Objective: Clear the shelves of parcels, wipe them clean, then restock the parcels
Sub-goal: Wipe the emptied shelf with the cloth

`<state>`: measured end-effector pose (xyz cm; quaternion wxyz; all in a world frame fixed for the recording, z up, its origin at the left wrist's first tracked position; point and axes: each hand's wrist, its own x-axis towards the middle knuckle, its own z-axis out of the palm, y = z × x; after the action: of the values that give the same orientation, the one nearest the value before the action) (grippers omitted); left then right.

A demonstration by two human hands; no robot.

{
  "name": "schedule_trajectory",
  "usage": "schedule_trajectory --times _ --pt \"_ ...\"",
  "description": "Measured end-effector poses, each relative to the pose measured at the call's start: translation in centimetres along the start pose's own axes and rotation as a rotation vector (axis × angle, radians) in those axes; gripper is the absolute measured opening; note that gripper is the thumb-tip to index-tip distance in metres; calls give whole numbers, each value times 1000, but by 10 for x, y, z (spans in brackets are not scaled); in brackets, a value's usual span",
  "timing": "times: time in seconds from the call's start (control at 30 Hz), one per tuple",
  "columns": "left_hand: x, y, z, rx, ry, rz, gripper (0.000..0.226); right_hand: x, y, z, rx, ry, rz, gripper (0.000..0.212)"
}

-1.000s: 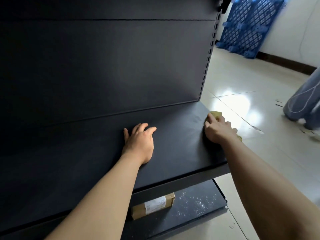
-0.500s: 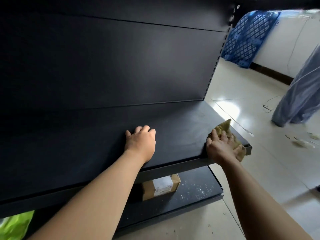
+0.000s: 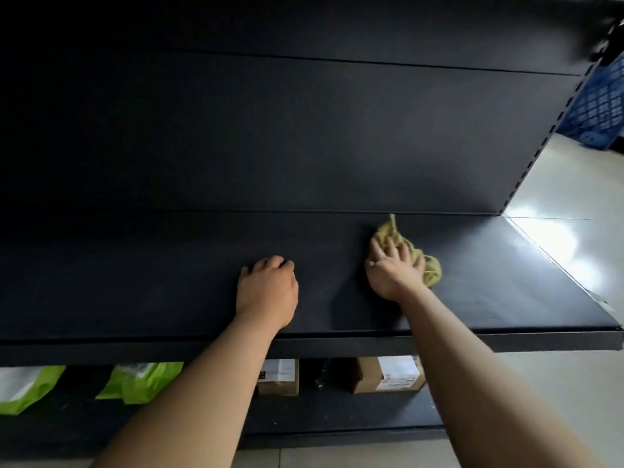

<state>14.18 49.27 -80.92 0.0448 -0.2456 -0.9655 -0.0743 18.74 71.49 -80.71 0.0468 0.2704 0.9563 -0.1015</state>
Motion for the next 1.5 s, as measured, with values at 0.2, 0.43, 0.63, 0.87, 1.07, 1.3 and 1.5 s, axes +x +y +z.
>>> schedule_trajectory --times 0.2,0.43,0.63,0.87,1.07,1.3,1.5 --pt "-22 -31 -5 25 -31 64 46 -52 -22 15 19 9 -258 53" --pt "-64 -135 -33 193 -68 -150 63 -72 -24 20 102 122 -25 63" --pt "-75 -214 -45 177 -117 -311 75 -44 -98 21 33 40 -79 60" --pt "-77 -252 -28 83 -66 -194 74 12 -181 18 52 -47 -62 64" --pt "-78 -257 -23 44 -6 -162 74 50 -219 10 43 -94 -21 62" --pt "-75 -262 -23 62 20 -149 71 57 -255 12 -4 -89 -140 55" --pt "-75 -262 -24 67 -17 -161 71 3 -300 38 25 -124 -465 52"
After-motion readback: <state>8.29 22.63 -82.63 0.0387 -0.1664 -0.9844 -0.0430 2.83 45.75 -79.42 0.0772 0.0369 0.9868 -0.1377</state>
